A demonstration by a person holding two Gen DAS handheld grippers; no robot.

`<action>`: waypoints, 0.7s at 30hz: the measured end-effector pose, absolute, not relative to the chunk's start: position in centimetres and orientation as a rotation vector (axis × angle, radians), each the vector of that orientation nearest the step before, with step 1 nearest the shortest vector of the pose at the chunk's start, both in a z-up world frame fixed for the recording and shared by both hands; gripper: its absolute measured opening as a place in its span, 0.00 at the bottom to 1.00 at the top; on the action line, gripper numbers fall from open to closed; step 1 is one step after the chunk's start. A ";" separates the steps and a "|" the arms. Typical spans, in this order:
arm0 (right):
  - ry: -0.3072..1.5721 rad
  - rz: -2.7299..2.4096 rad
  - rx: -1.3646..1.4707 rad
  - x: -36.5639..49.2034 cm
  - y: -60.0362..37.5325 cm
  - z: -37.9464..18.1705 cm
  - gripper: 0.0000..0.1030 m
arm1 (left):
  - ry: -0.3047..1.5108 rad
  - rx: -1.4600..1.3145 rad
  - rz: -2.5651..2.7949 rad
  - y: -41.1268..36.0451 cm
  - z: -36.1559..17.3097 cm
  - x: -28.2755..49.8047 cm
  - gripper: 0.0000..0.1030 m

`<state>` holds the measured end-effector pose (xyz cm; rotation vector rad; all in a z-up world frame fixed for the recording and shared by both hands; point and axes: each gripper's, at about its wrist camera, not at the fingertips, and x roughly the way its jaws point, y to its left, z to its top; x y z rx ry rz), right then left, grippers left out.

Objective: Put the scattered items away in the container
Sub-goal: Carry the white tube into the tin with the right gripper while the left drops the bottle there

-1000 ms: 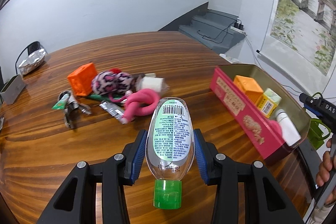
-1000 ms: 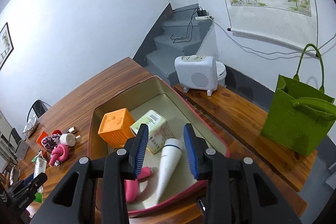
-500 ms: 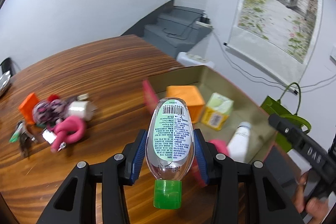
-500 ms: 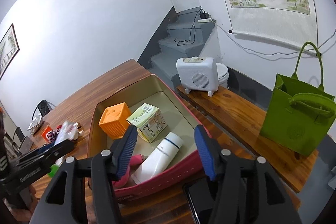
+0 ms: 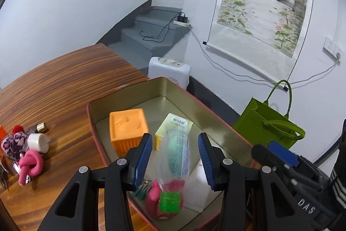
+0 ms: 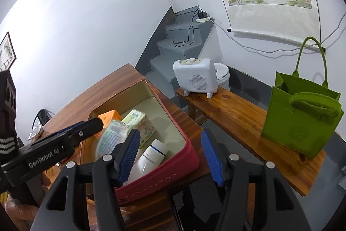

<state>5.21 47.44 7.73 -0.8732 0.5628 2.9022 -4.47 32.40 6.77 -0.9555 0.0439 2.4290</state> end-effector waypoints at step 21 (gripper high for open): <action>0.526 2.986 -0.900 4.8 42.8 8.4 0.66 | -0.037 -1.014 2.572 25.2 5.5 -4.3 0.80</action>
